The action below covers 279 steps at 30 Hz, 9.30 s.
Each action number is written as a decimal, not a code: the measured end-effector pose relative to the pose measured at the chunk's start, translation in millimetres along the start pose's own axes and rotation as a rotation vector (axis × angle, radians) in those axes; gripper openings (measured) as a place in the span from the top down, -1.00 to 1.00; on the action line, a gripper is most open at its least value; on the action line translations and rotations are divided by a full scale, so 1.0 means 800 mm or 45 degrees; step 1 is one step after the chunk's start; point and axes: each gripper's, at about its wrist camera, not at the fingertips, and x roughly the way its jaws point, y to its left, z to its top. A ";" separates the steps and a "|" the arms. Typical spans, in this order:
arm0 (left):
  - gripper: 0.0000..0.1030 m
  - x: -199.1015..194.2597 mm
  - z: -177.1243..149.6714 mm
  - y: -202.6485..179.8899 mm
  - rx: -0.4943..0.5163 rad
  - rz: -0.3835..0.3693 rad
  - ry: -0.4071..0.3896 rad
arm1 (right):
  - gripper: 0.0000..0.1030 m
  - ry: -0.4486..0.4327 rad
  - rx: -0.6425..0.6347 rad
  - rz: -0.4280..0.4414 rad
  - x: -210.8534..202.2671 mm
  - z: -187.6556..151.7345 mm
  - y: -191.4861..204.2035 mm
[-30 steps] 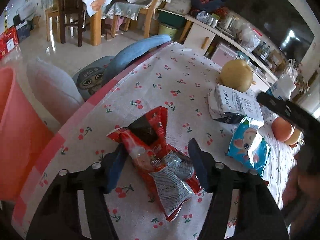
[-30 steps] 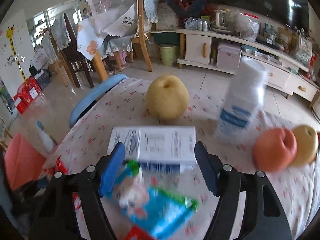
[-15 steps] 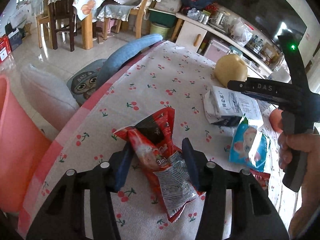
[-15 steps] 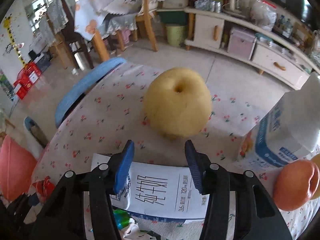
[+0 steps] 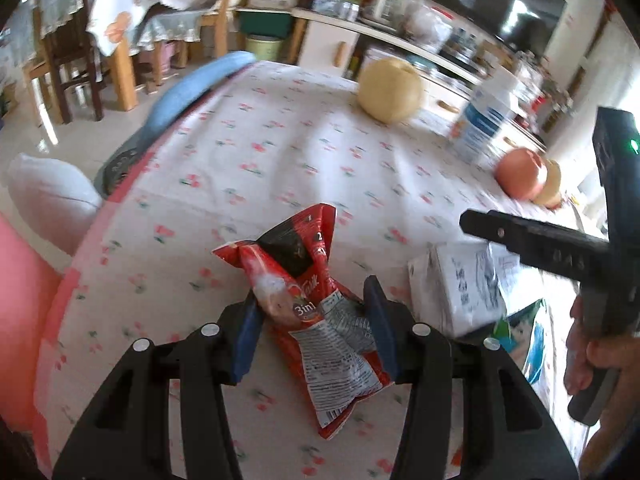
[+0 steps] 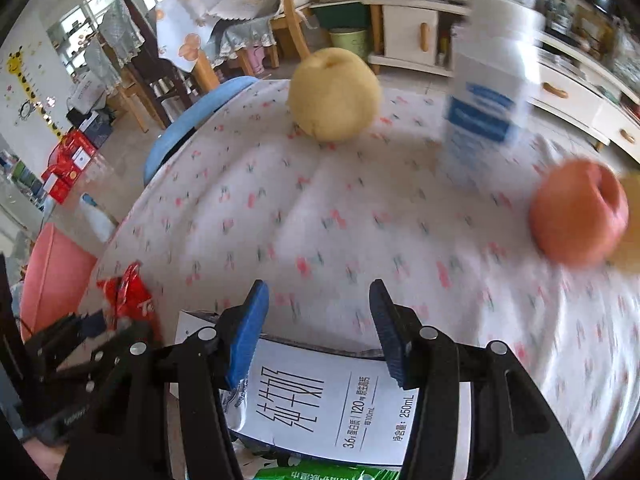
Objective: Collect trash
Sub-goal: 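Hold the chip bag in the left gripper while the right grasps the blue cartoon packet, then lift the blue cartoon packet with the right gripper while the left holds the chip bag, then carry both items over the pink bucket and open both grippers to drop them, then move both grippers back over the table toward the red wrapper and milk box, then grasp the red wrapper with the left gripper while the right approaches the white milk box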
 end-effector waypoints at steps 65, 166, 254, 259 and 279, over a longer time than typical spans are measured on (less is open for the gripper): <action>0.28 -0.076 -0.116 -0.041 0.200 -0.258 -0.058 | -0.81 -0.058 0.179 0.070 -0.138 -0.265 0.013; 0.31 -0.233 -0.054 0.324 -0.611 0.268 -0.545 | 0.16 -0.215 -0.207 0.644 -0.082 -0.043 0.426; -0.68 -0.187 -0.160 -0.067 0.305 -0.121 -0.428 | -0.83 -0.538 0.205 -0.009 -0.260 -0.262 0.059; -0.68 -0.191 -0.202 -0.116 0.494 -0.258 -0.340 | -0.83 -0.531 0.280 -0.071 -0.259 -0.261 0.010; -0.68 -0.132 -0.248 -0.168 0.595 -0.176 -0.100 | -0.83 -0.253 0.314 0.020 -0.156 -0.211 -0.051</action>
